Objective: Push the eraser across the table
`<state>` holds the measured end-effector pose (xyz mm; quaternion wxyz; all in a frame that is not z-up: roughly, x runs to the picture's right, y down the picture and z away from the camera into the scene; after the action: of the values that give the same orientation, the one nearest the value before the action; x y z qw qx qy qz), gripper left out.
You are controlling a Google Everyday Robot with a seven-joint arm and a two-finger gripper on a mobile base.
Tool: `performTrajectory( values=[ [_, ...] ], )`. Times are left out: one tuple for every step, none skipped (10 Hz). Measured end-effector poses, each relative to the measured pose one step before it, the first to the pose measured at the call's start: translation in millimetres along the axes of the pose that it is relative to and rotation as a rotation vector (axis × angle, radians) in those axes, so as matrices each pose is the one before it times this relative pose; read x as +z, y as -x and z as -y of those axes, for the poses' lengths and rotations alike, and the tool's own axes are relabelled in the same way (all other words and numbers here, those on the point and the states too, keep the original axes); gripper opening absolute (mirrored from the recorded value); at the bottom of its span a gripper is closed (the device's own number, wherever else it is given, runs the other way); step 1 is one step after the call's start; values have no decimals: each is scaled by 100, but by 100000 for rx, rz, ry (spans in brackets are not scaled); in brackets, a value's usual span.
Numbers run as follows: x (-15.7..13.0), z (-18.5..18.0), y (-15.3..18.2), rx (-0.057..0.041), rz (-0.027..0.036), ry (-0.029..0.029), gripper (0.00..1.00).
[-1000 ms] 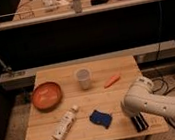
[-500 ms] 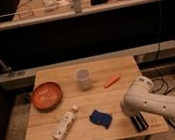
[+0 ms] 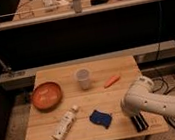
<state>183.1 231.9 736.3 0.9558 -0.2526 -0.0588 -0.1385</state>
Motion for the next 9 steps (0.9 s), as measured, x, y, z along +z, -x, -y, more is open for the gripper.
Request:
performTrajectory(
  values=[
    [-388,23,-994,2651,-1390,411,0],
    [-392,70,-950,2731,-646,103,0],
    [-343,73,-1217,2379,-319,296,0],
    [-31,124,-741,1304,993,725,0],
    [163,319,-343,402,1708,673,0],
    [405,443,-228,-379,2328,810,0],
    [279,350,-138,-347,2178,324,0],
    [262,38,-293,-94,417,965,0],
    [404,252,-227,-325,-1145,1297,0]
  ],
)
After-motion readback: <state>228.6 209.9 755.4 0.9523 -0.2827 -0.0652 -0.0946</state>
